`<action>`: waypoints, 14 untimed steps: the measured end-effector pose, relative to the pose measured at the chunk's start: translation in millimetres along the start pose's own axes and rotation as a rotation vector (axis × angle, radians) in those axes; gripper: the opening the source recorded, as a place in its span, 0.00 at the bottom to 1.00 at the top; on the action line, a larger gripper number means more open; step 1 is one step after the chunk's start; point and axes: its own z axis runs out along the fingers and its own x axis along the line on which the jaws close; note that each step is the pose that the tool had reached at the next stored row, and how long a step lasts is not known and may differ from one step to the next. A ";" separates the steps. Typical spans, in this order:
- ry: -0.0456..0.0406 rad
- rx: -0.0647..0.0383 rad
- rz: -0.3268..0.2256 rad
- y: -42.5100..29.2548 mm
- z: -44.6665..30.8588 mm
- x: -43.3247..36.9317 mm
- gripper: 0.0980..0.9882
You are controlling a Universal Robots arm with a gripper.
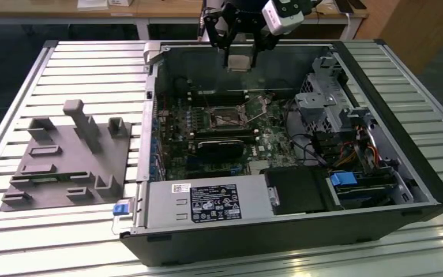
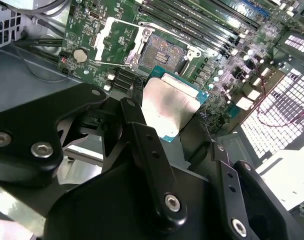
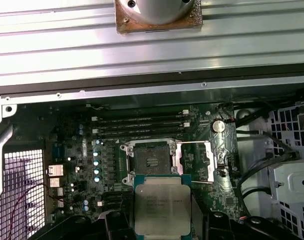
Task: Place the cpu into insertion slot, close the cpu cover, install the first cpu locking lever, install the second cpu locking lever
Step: 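Place the cpu into insertion slot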
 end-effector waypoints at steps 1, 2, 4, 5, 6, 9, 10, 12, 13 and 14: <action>-0.0003 0.000 0.003 0.0 0.0 0.0 0.50; -0.0005 0.000 0.006 0.0 0.1 0.0 0.50; -0.0010 0.000 0.012 0.0 0.1 0.0 0.50; -0.0013 0.000 0.015 0.0 0.2 0.0 0.50; -0.0016 0.000 0.018 0.0 0.2 0.0 0.50; -0.0024 -0.001 0.027 0.0 0.3 0.0 0.50; -0.0027 -0.001 0.029 0.0 0.4 0.0 0.50; -0.0032 -0.001 0.035 0.0 0.5 0.0 0.50; -0.0034 -0.001 0.038 -0.1 0.5 0.0 0.50; -0.0037 -0.001 0.041 -0.1 0.6 0.0 0.50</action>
